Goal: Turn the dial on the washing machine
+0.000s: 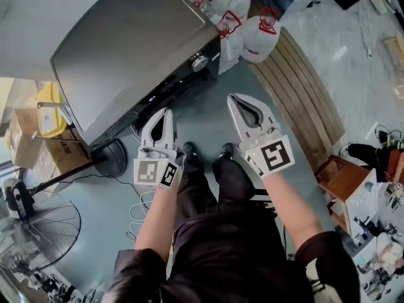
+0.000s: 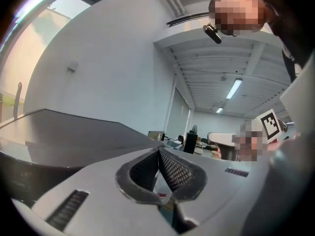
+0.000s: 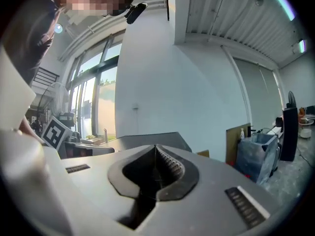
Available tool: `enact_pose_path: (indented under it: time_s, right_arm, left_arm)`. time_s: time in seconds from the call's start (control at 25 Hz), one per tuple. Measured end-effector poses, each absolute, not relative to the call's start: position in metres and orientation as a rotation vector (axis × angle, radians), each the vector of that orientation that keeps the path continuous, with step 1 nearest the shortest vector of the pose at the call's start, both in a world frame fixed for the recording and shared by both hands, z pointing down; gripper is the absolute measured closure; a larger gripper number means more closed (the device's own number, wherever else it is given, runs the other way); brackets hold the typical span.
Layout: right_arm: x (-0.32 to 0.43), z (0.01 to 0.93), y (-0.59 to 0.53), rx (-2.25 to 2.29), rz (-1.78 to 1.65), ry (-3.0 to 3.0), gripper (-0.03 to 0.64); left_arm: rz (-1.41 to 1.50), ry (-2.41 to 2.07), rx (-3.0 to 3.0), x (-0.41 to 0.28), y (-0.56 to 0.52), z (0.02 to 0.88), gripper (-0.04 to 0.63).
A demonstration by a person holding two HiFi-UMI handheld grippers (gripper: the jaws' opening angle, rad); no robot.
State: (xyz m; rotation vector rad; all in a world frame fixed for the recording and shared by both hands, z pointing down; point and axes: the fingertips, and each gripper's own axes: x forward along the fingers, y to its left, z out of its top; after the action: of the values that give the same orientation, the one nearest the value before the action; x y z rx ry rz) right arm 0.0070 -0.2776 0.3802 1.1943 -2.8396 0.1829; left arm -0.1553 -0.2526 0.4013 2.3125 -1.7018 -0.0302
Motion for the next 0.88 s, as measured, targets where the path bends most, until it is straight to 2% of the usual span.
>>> enact_pose_path:
  time_s: [0.4,0.88]
  right_arm:
    - [0.054,0.281,-0.252,1.152,0.197,-2.877,0.594]
    - [0.103,0.207,-0.18,1.305,0.11,-2.849,0.595]
  left_arm:
    - [-0.09,-1.755,2.329,-0.183,-0.202,0.292,0.58]
    - [-0.149,-1.762,2.365,-0.207,-0.108,0.237,0.58]
